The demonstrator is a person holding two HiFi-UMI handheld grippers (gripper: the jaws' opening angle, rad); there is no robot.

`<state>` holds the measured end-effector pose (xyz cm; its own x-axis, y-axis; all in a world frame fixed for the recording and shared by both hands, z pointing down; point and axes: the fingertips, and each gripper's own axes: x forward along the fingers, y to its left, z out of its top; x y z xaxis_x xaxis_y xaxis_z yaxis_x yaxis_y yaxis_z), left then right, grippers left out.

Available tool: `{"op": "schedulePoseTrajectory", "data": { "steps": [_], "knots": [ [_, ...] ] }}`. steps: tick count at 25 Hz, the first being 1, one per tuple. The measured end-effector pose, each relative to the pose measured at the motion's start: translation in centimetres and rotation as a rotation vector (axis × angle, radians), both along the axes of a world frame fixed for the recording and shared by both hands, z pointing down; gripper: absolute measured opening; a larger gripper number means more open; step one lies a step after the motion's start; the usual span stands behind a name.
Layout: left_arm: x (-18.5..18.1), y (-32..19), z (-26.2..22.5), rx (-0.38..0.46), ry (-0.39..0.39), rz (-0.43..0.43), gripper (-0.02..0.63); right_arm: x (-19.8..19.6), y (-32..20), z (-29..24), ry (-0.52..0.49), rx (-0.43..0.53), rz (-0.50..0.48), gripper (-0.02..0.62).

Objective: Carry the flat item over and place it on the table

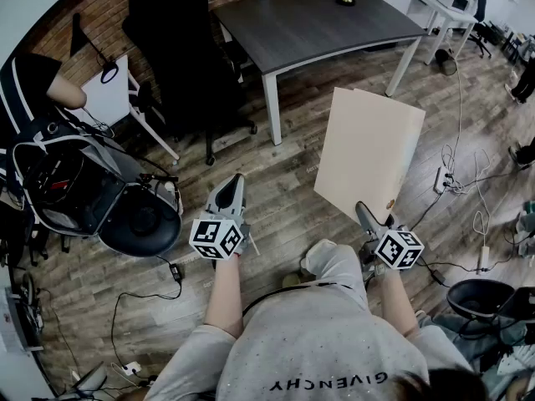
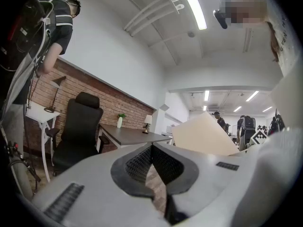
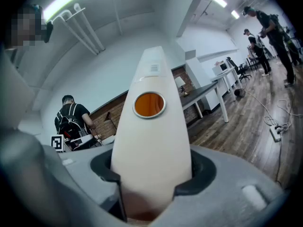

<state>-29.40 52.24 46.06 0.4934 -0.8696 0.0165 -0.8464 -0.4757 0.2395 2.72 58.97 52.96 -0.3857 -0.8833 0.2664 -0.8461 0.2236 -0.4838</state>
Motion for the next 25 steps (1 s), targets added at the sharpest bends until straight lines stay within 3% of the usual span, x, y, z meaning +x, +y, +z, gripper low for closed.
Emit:
{"op": "schedulePoseTrajectory", "data": {
  "steps": [13, 25],
  "knots": [
    [1.8, -2.8, 0.5, 0.031, -0.002, 0.022, -0.003, 0.2, -3.3, -0.4, 0.004, 0.058, 0.027, 0.273],
    [5.5, -17.7, -0.1, 0.012, -0.026, -0.015, -0.003, 3.2, -18.5, -0.6, 0.009, 0.057, -0.003, 0.276]
  ]
}}
